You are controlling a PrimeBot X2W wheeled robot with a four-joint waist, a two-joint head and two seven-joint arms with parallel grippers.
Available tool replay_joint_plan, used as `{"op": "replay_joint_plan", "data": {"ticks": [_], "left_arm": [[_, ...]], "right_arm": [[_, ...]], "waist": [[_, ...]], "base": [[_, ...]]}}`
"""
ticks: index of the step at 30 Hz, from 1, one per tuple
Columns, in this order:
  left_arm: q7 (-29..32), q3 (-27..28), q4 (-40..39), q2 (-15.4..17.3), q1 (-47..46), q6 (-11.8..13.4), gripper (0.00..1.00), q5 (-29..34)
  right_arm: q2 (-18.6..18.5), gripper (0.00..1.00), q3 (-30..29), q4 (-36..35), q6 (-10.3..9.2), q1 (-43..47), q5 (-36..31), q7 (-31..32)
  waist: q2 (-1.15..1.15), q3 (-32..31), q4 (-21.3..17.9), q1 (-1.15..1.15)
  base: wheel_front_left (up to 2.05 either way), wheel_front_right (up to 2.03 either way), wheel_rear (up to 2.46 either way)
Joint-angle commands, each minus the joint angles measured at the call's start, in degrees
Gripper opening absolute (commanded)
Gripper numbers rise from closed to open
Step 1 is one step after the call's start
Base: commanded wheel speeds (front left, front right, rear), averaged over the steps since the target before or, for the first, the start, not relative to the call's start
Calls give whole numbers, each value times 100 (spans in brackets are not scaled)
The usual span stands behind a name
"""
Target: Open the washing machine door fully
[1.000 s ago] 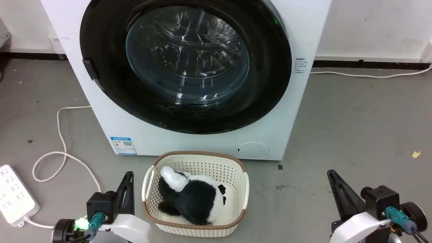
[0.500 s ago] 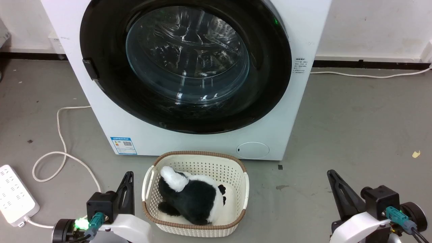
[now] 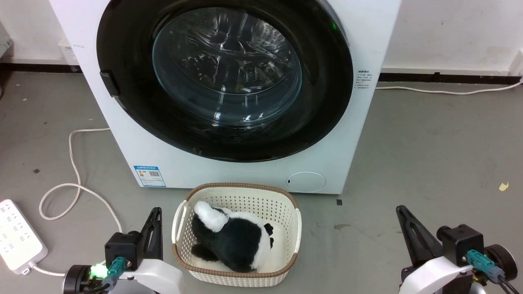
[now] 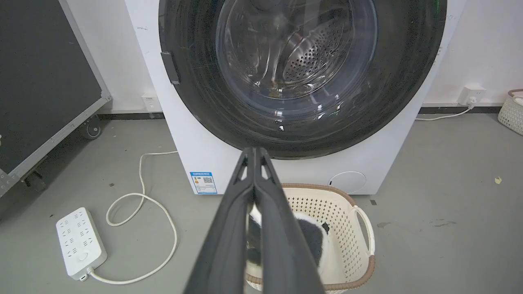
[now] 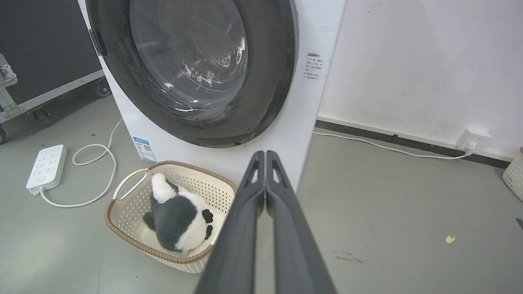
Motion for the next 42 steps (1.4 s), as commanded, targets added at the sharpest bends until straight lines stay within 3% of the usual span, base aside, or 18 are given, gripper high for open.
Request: {"op": "replay_joint_plan", "data": {"ticks": [1,10,11,35,42], "left_arm": [[1,-1,-20,7,-89,14,0,51],[1,-1,-20,7,-89,14,0,51],[-1,0,0,0,0,0,100,0],[-240,-147,11,1,-89,71,100,-31],[-347,-254,1,2,-205,126,100,-61]], "right_arm": [[27,0,-5,-27,-9,-66,-43,3],[27,0,-5,-27,-9,-66,-43,3],[0,100,0,0,0,0,1,-1],[2,100,-6,-67,0,-100,76,-238],[-189,100,50,-64,-1,-367,93,-332]], "waist": [[0,0,0,0],[0,0,0,0],[0,0,0,0],[0,224,50,0],[0,412,126,0]], "base": [[0,0,0],[0,0,0],[0,0,0],[0,0,0],[0,0,0]]}}
